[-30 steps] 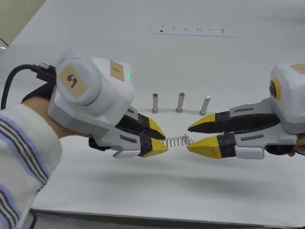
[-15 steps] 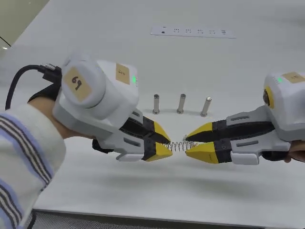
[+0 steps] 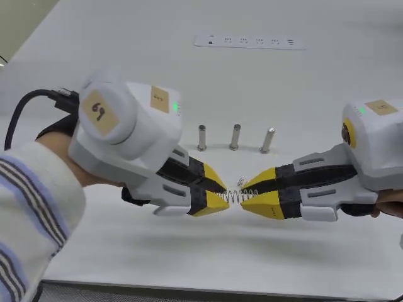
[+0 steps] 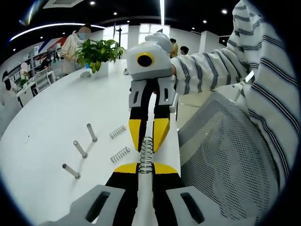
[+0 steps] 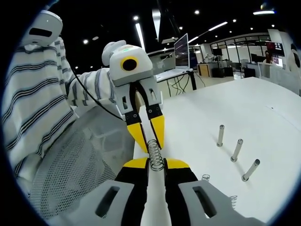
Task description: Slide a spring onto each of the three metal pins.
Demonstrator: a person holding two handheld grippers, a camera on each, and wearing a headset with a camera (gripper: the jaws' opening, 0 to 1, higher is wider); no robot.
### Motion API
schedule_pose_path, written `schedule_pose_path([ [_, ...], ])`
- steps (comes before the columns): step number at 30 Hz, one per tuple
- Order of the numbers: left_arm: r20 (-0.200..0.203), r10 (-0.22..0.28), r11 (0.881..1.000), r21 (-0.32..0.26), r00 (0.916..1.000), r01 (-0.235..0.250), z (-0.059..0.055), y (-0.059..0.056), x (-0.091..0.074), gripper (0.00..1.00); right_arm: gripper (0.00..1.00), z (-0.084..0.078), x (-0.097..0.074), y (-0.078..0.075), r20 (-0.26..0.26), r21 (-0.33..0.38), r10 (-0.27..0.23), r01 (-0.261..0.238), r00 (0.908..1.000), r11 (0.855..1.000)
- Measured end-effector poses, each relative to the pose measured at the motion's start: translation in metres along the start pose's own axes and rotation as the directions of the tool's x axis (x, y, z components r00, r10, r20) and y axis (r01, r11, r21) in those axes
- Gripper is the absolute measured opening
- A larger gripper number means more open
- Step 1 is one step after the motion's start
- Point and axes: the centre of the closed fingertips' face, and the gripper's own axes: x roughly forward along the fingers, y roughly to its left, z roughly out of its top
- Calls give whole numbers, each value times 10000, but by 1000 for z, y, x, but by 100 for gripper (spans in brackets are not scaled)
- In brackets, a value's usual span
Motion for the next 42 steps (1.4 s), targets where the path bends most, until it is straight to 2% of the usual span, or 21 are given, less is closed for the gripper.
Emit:
schedule_pose_path([
  [6, -28, -55, 10000, -60, 10000, 55, -3, -3, 3, 3, 9, 3, -1, 4, 95, -73, 119, -118, 9999, 9999],
  [10, 54, -48, 9999, 93, 10000, 47, -4, -5, 5, 3, 8, 2, -2, 7, -32, -19, 251, -251, 9997, 9997],
  [14, 130, 118, 9999, 3, 9998, -118, -3, -4, 5, 3, 8, 3, -3, 6, -206, 11, 389, -389, 9990, 9992],
  [16, 141, 206, 9998, 51, 9997, -207, -3, -5, 4, 3, 8, 4, -2, 7, -404, -237, 457, -467, 9981, 9986],
  [19, 255, 347, 9994, 15, 9991, -348, -2, -4, 4, 3, 8, 4, -2, 5, -733, 35, 566, -565, 9957, 9984],
  [25, 280, 566, 9984, -23, 9980, -566, -6, -2, 3, 2, 8, 4, 2, 6, -1283, -422, 563, -622, 9901, 9972],
  [30, 360, 643, 9979, 23, 9973, -644, -7, -4, 2, 2, 8, 5, 3, 8, -1807, -551, 588, -698, 9818, 9960],
  [36, 580, 796, 9968, 64, 9951, -801, -6, -2, 3, 2, 8, 5, 3, 7, -2570, -777, 386, -605, 9656, 9951],
  [39, 719, 829, 9965, 80, 9940, -837, -7, -1, 4, 2, 8, 4, 4, 5, -2959, -881, 276, -561, 9548, 9945],
  [42, 884, 821, 9963, -326, 9927, -795, -8, 0, 4, 2, 8, 4, 5, 5, -3371, -1113, 133, -538, 9414, 9923],
])
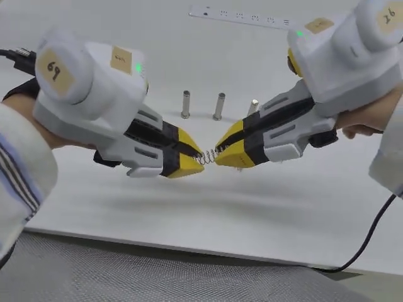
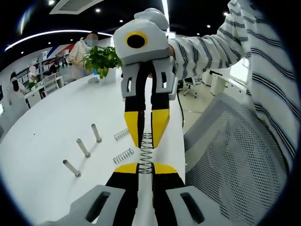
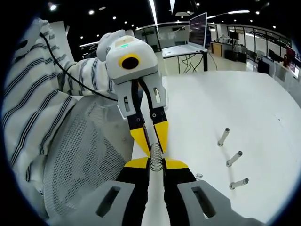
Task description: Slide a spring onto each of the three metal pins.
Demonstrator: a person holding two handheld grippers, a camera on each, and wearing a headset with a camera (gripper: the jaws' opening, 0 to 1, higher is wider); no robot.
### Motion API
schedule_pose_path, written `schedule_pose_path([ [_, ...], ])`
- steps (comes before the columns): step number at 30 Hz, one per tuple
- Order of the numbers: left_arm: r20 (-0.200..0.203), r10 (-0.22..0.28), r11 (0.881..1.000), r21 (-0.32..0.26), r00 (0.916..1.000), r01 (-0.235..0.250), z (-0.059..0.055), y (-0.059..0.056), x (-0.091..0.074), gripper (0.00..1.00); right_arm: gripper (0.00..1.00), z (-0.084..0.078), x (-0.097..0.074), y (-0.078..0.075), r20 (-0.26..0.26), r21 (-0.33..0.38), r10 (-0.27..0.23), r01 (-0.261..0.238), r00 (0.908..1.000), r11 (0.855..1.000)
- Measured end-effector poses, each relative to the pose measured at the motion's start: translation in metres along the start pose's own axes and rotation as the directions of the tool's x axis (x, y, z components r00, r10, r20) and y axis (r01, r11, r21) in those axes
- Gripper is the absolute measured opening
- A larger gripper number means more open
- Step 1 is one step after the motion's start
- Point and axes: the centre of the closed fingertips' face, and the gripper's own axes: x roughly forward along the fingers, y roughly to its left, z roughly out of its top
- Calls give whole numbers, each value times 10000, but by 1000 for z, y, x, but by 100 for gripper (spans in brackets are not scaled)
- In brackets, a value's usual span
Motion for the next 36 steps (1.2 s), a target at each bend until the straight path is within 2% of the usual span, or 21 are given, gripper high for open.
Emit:
schedule_pose_path([
  [1, 79, 19, 9999, 105, 10000, -20, 0, 0, 0, 2, 8, 1, 0, 0, -194, -104, -66, 64, 9998, 9999],
  [4, 360, -22, 9999, -159, 9994, 28, 0, 1, 0, 2, 8, 3, 0, 1, -433, -535, -73, 50, 9990, 9986],
  [8, 869, -80, 9997, -228, 9962, 100, 1, -3, -1, 2, 8, 3, -2, 2, -694, -553, 41, -79, 9976, 9984],
  [12, 1059, -63, 9998, -167, 9944, 81, 3, -6, -1, 2, 8, 3, -3, 6, -1030, -638, -29, -37, 9947, 9980],
  [14, 1114, -94, 9994, -323, 9937, 130, 4, -8, 0, 2, 8, 2, -3, 8, -1383, -783, -80, -29, 9904, 9969],
  [16, 1138, -166, 9988, -430, 9934, 216, 4, -10, 1, 2, 7, 3, -3, 4, -1571, -915, -32, -114, 9876, 9957],
  [17, 1196, -99, 9994, -315, 9928, 137, 4, -9, 3, 2, 7, 3, -3, 2, -1751, -1078, -88, -103, 9845, 9941],
  [20, 1434, 19, 9989, -456, 9897, 47, 6, -8, 6, 2, 7, 5, -4, -1, -1986, -1146, -113, -118, 9800, 9933],
  [25, 1746, -53, 9994, -336, 9846, 113, 9, -11, 11, 2, 7, 2, -6, 1, -2518, -1399, -80, -282, 9678, 9898],
  [27, 1833, -79, 9993, -343, 9830, 144, 11, -11, 11, 2, 7, 3, -7, 3, -2585, -1426, -38, -343, 9660, 9892],
  [30, 2159, -33, 9990, -434, 9764, 130, 15, -11, 11, 2, 7, 6, -10, 3, -2751, -1587, -146, -305, 9613, 9869],
  [33, 2228, -73, 9989, -445, 9748, 177, 17, -12, 12, 2, 7, 6, -11, 4, -2910, -1745, -173, -353, 9566, 9840],
  [34, 2209, -72, 9994, -314, 9753, 144, 18, -12, 14, 2, 7, 5, -11, 3, -3064, -1844, -211, -376, 9517, 9821],
  [36, 2254, -165, 9988, -409, 9741, 264, 18, -14, 16, 2, 7, 2, -12, 5, -3262, -1806, -149, -468, 9452, 9824],
])
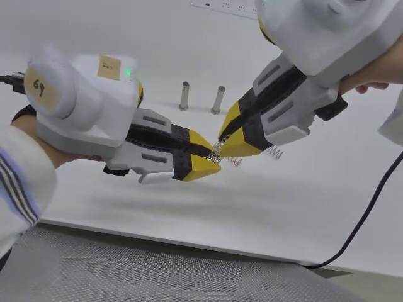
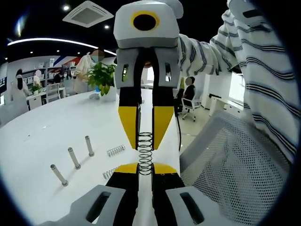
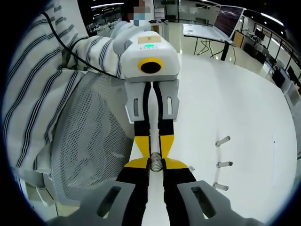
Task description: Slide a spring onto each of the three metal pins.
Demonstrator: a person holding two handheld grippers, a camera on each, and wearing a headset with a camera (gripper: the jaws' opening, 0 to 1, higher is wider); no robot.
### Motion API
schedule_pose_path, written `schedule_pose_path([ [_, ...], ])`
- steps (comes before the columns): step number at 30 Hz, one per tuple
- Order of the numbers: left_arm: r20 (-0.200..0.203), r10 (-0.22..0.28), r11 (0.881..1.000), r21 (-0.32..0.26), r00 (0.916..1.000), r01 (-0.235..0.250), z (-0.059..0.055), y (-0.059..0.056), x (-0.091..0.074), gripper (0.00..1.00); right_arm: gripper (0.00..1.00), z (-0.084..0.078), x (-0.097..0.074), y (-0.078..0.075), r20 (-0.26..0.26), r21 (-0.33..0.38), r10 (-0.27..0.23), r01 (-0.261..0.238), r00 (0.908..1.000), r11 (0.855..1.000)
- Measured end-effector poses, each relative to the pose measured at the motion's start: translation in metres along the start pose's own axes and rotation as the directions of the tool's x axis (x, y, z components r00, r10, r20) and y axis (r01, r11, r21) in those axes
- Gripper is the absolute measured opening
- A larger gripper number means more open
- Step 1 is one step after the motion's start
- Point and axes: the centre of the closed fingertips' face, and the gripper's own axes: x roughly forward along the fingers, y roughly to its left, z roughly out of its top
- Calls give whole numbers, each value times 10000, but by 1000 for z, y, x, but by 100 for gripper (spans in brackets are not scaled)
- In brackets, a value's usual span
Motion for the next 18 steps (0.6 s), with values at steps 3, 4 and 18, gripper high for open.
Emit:
schedule_pose_path([
  [3, 45, -33, 10000, -9, 10000, 33, 0, -1, 1, 2, 7, -1, 0, 1, -145, 55, -8, 9, 9999, 10000],
  [4, 62, -30, 10000, -7, 10000, 30, 0, -1, 1, 2, 7, -1, 0, 1, -154, -93, -11, 9, 9999, 10000],
  [18, 209, 113, 9997, -199, 9997, -108, 5, 1, -1, 2, 8, 1, 1, 5, -506, -1314, -17, -50, 9987, 9913],
])
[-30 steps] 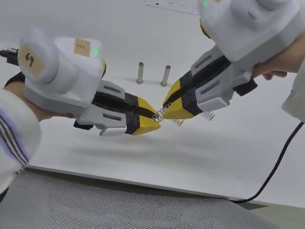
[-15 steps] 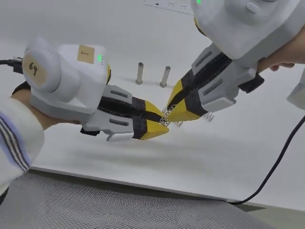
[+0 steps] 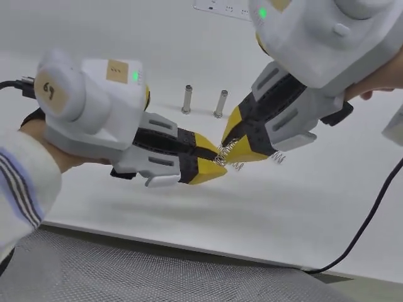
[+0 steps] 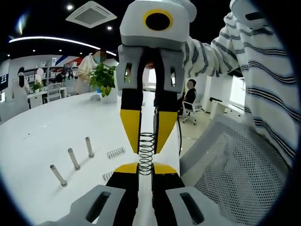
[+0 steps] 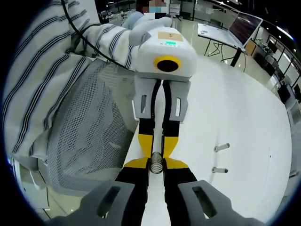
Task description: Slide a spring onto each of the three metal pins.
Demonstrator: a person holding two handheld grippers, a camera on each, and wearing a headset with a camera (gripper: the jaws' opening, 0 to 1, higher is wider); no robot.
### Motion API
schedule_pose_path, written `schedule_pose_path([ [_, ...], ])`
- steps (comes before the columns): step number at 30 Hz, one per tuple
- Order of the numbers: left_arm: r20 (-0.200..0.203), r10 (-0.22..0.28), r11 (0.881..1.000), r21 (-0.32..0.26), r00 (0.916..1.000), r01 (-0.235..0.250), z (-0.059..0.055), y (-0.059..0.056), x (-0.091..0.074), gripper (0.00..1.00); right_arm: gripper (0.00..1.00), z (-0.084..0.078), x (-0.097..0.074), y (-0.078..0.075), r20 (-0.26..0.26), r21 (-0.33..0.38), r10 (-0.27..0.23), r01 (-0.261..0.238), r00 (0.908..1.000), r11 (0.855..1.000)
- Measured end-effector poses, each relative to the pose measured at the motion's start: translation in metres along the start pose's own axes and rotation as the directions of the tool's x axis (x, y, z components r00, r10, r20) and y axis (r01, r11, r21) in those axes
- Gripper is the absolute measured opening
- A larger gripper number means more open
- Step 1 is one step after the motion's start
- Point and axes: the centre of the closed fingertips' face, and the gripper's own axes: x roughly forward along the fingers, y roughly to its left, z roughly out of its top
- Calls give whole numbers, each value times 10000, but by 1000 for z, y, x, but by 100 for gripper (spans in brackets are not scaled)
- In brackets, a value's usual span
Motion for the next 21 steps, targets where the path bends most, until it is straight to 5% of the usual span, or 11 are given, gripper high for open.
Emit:
schedule_pose_path([
  [6, 199, 87, 10000, -20, 9998, -87, 5, 2, 1, 2, 10, -5, 5, 0, -321, -125, 99, -103, 9994, 9999],
  [21, -104, -49, 9999, 94, 9999, 50, 2, 1, 1, 2, 9, -8, 10, 2, -566, -394, 205, -227, 9982, 9990],
])
